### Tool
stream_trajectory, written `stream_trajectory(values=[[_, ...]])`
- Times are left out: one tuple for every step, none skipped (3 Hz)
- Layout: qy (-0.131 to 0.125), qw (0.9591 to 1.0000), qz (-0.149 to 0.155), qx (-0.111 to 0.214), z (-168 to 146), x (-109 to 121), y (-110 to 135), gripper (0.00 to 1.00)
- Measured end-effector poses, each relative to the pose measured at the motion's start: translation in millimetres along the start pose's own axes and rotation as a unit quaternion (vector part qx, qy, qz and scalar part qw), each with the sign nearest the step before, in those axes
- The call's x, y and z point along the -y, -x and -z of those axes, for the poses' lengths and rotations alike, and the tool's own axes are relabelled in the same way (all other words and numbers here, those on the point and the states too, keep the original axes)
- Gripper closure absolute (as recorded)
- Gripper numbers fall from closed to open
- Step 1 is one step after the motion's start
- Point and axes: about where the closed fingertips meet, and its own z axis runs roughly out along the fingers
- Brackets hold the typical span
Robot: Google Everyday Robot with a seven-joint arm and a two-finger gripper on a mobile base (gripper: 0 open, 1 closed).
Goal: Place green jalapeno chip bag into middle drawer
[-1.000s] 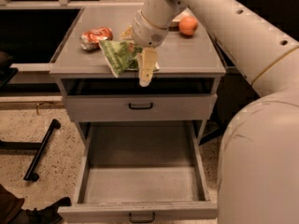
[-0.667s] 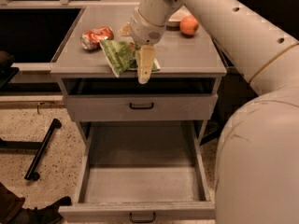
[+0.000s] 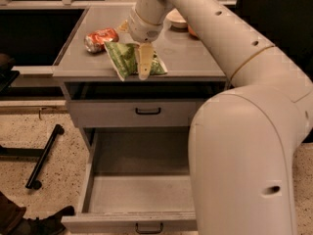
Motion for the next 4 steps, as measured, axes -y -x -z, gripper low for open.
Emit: stream_trajectory(values=[[0.013,0.9998,-0.018,0.004,-24.5,3.2,-17.0,0.18],[0.013,0.9997,-0.018,0.005,-27.0,3.7,-18.1,0.42],[0.013,0.9997,-0.018,0.005,-27.0,3.7,-18.1,0.65],[0.002,0.9997,-0.016,0.020,0.0,-10.9,-3.3,0.88]])
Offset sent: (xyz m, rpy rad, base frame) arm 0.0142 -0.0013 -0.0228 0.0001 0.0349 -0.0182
